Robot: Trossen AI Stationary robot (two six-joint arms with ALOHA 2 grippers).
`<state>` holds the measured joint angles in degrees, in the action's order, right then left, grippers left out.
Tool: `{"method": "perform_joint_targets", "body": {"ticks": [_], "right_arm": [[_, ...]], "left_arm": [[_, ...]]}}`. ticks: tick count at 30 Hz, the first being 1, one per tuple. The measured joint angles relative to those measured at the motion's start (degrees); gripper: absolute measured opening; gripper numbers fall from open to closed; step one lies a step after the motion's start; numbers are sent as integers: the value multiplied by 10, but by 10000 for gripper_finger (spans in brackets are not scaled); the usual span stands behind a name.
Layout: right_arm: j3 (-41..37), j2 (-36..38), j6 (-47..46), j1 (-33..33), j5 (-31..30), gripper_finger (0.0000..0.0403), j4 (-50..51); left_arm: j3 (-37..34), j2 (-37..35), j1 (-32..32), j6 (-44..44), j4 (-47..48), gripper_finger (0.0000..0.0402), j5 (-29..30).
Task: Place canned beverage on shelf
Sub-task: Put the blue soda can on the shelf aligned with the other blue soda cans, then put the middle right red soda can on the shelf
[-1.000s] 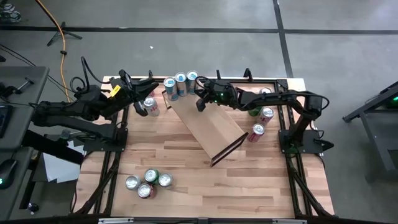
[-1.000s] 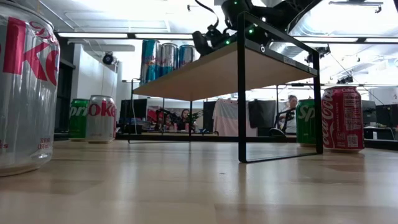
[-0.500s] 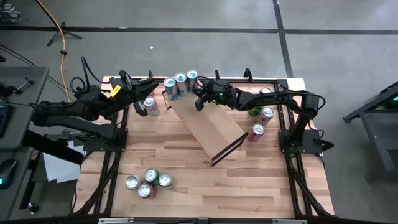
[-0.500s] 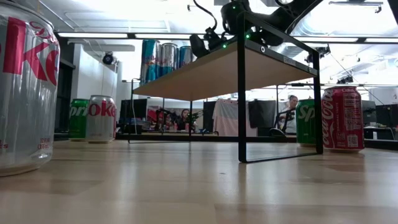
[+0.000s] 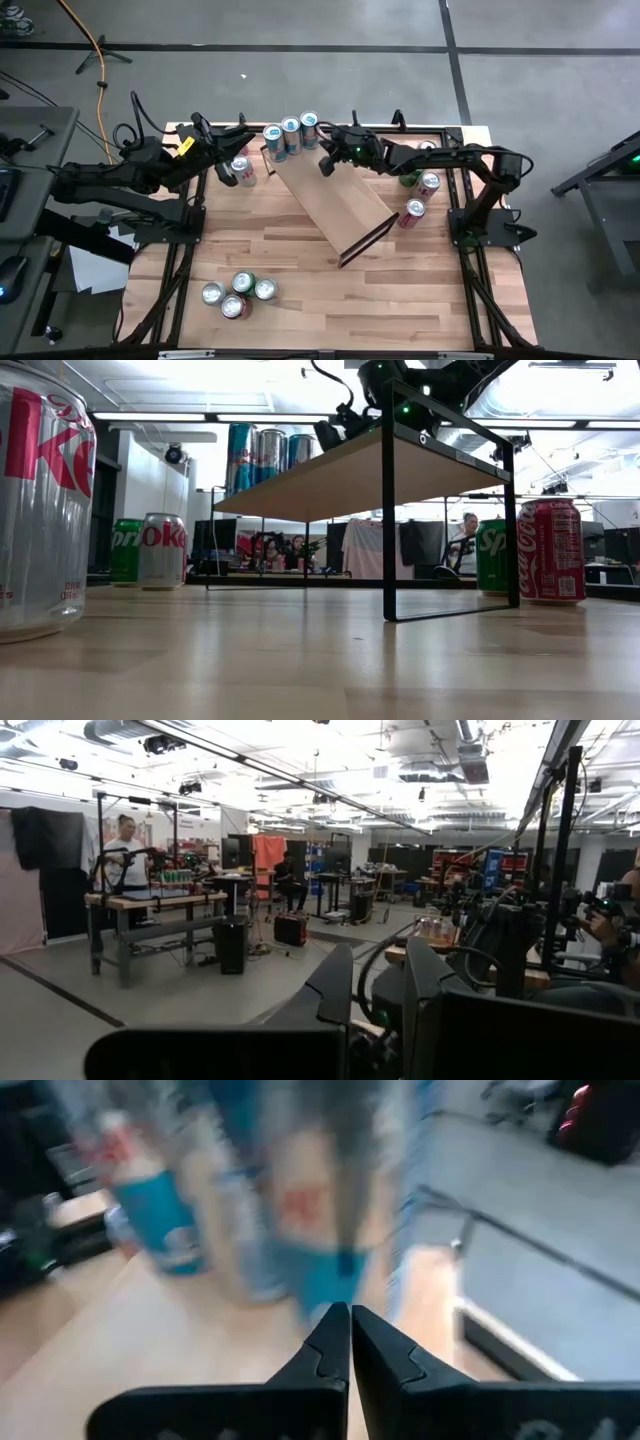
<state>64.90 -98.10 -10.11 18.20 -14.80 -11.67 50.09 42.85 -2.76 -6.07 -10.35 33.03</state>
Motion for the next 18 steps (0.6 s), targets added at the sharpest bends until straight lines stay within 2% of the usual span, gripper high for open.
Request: {"method": "perform_joint_targets", "body": {"ticks": [7, 13, 18], "right_arm": [[18, -6, 1, 10, 2, 0, -10], [53, -29, 8, 12, 40, 0, -14], [72, -34, 29, 9, 43, 0, 19]], "left_arm": [[0, 0, 0, 5, 0, 0, 8], [0, 0, 0, 14, 0, 0, 8], [0, 0, 0, 15, 0, 0, 8]]}}
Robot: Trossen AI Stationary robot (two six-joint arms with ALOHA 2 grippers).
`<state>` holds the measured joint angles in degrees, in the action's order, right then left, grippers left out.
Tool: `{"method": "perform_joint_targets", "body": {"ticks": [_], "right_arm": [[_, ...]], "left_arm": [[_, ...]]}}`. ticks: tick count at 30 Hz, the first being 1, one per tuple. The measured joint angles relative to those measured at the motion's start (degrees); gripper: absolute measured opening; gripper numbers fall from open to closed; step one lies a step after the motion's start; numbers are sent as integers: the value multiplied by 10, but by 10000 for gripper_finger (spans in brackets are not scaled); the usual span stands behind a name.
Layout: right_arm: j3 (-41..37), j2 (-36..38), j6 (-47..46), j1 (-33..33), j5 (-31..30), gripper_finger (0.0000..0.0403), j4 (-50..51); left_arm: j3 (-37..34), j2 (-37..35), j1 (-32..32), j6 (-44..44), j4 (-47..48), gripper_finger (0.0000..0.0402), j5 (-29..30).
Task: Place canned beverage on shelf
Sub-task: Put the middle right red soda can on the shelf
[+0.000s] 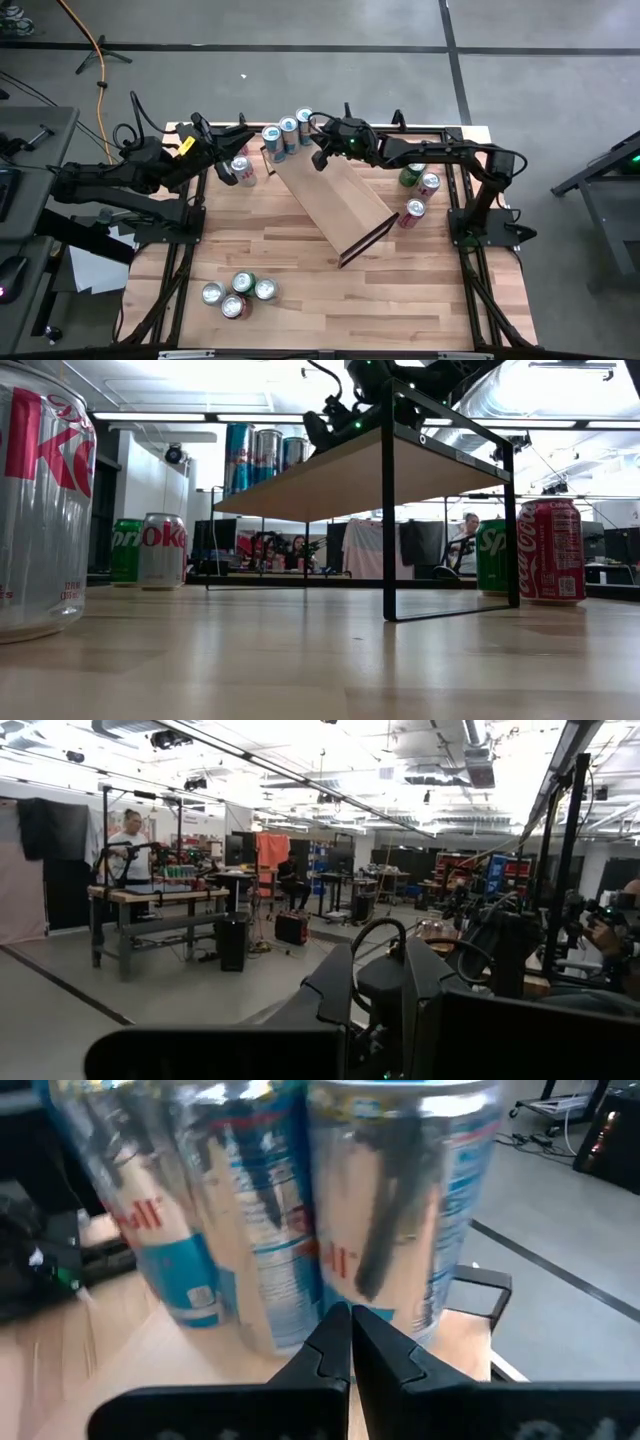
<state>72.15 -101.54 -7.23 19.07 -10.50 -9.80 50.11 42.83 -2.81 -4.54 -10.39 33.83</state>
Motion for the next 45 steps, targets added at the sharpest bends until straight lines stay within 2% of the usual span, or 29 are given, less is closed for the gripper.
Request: {"method": "perform_joint_targets", "body": {"ticks": [8, 15, 18, 23, 28, 33, 39, 43, 45], "right_arm": [[2, 62, 38, 14, -3, 0, 147], [2, 191, 71, 21, 53, 0, 326], [2, 257, 70, 17, 74, 0, 390], [2, 363, 23, -16, 86, 0, 434], [2, 427, -5, -76, 75, 0, 428], [2, 433, -14, -141, 26, 0, 417], [1, 376, -17, -202, -16, 0, 407], [-5, 339, -7, -216, -25, 0, 408], [-34, 346, -6, -212, -16, 0, 394]], "left_arm": [[0, 0, 0, -1, 10, 0, 0], [0, -3, 0, -1, 73, 0, -8], [-15, -8, 0, 1, 67, 0, -45], [-82, -13, 8, 15, -27, 0, -113], [-155, -13, 29, 48, -129, 0, -154], [-158, -14, 45, 36, -133, 0, -186], [-158, -20, 65, 43, -121, 0, -228], [-158, -23, 70, 68, -93, 0, -235], [-158, -24, 70, 74, -93, 0, -235]]}}
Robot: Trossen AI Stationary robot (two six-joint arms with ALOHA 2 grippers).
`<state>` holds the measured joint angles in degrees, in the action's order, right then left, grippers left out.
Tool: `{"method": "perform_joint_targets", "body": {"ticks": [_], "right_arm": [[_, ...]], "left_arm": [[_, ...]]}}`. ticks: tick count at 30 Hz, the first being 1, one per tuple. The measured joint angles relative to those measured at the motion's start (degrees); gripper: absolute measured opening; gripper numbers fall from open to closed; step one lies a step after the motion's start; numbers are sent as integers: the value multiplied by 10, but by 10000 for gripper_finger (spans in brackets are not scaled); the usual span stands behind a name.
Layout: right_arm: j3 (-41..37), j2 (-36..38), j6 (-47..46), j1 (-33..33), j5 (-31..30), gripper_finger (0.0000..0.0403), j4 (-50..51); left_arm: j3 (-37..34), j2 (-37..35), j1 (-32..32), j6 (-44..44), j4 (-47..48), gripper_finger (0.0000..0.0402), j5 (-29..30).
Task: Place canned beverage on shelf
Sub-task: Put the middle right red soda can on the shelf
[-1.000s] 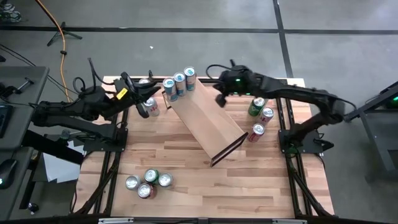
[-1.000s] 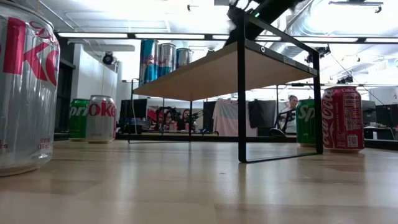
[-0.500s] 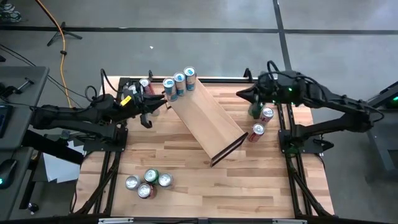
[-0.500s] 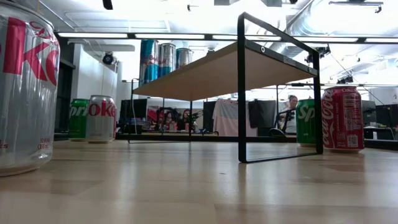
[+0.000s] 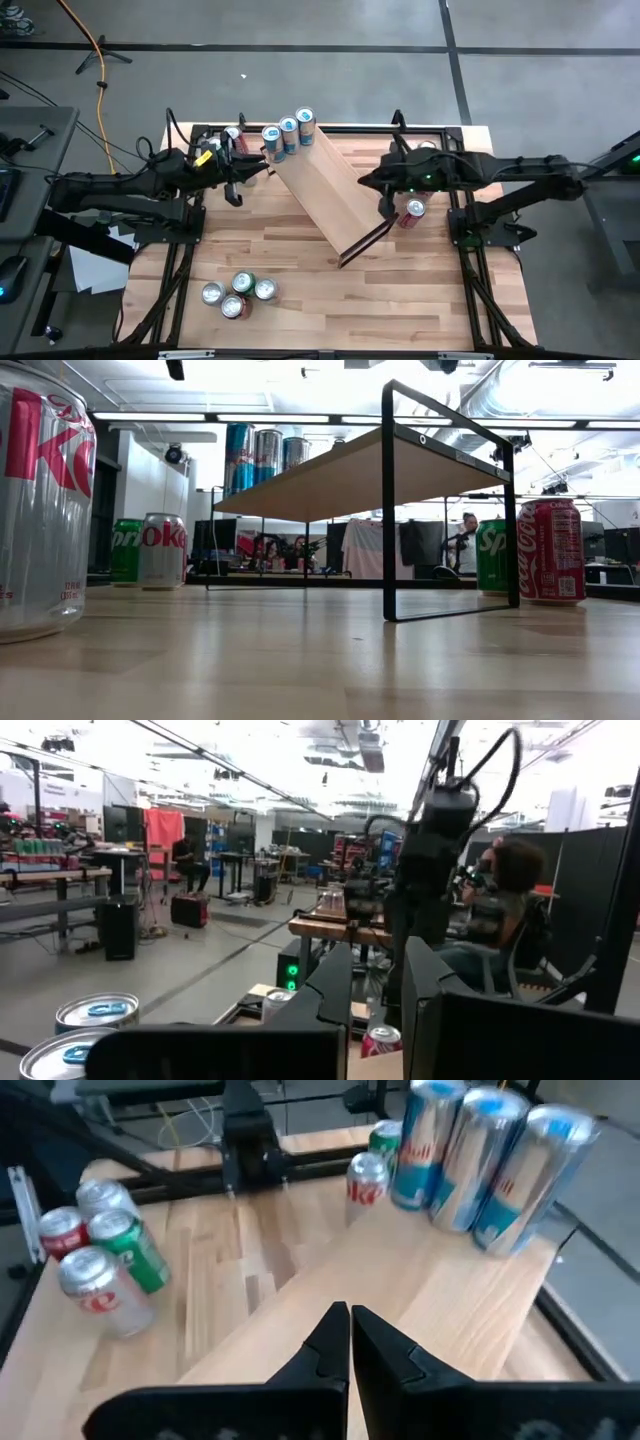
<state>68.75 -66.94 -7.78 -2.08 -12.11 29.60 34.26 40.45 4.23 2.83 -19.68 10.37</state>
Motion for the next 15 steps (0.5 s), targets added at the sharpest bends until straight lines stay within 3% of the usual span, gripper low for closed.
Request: {"method": "perform_joint_targets", "body": {"ticks": [5, 9, 12, 15], "right_arm": [[-113, 104, -47, 28, 43, 0, -68], [-208, 195, -68, 33, 64, 0, -215], [-257, 219, -65, 33, 68, 0, -338], [-273, 211, -55, 32, 67, 0, -375]], "left_arm": [[0, 0, 0, 16, 0, 0, 0], [0, 0, 0, 17, 1, 0, 2], [0, 3, 0, 27, 3, 0, 2], [0, 4, -3, 30, 7, 0, 2]]}}
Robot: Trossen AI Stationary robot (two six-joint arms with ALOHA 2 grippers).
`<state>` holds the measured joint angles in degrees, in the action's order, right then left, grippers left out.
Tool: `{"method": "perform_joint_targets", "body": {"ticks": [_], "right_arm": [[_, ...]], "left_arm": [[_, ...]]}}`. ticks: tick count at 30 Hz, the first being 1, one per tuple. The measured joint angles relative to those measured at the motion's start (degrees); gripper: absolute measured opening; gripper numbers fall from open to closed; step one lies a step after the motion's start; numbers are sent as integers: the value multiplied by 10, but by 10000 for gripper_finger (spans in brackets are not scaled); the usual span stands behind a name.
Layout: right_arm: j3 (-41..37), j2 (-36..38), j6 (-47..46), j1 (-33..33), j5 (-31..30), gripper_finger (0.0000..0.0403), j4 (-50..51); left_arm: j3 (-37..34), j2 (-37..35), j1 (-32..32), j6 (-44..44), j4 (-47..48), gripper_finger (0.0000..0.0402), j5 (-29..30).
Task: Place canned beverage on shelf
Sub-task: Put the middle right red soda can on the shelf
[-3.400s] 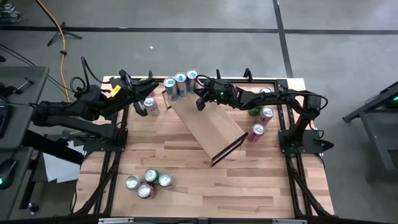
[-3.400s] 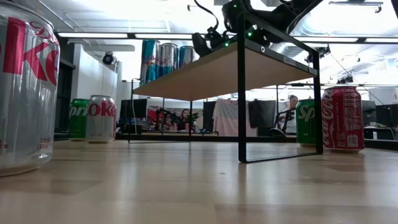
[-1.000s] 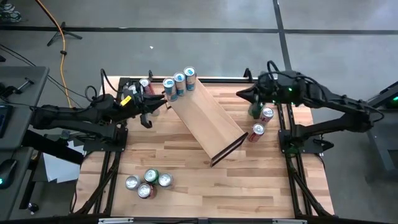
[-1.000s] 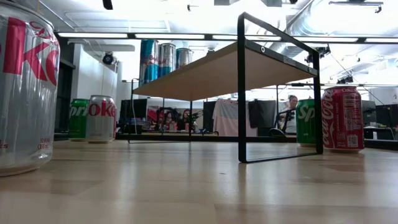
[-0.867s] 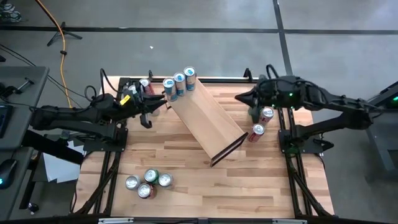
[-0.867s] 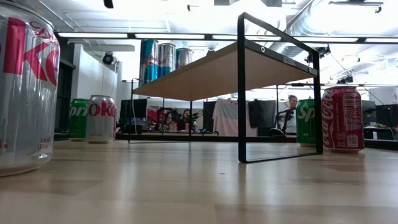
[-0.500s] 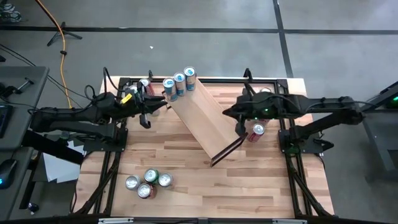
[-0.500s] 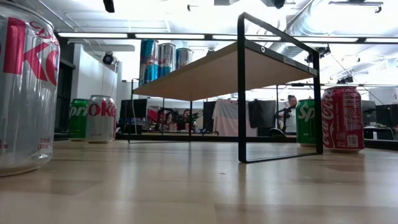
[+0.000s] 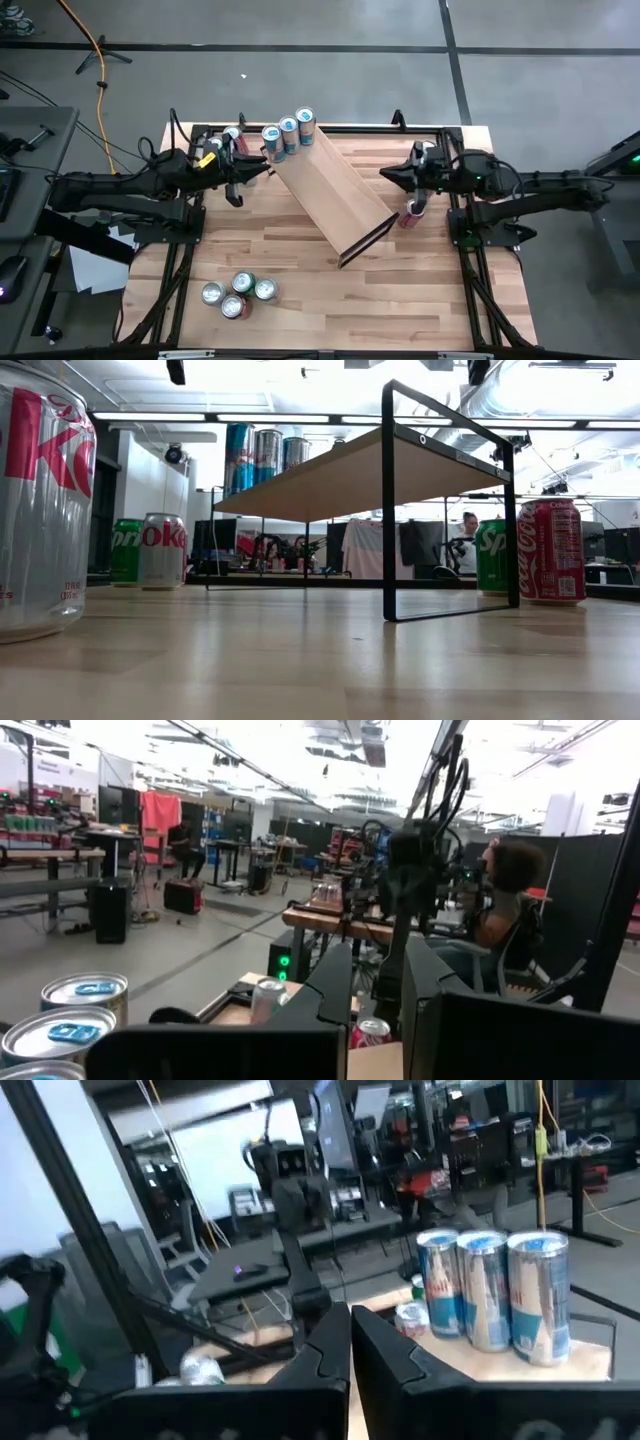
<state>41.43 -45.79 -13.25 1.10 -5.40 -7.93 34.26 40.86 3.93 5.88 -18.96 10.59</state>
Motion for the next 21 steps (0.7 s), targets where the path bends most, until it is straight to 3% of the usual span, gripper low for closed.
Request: {"method": "perform_joint_targets", "body": {"ticks": [16, 21], "right_arm": [[14, -21, 10, 0, -20, 1, 21], [14, -21, -25, 0, -50, 34, 35]], "left_arm": [[0, -1, 1, -18, -7, 2, 0], [0, 0, 1, -30, -19, 11, 0]]}}
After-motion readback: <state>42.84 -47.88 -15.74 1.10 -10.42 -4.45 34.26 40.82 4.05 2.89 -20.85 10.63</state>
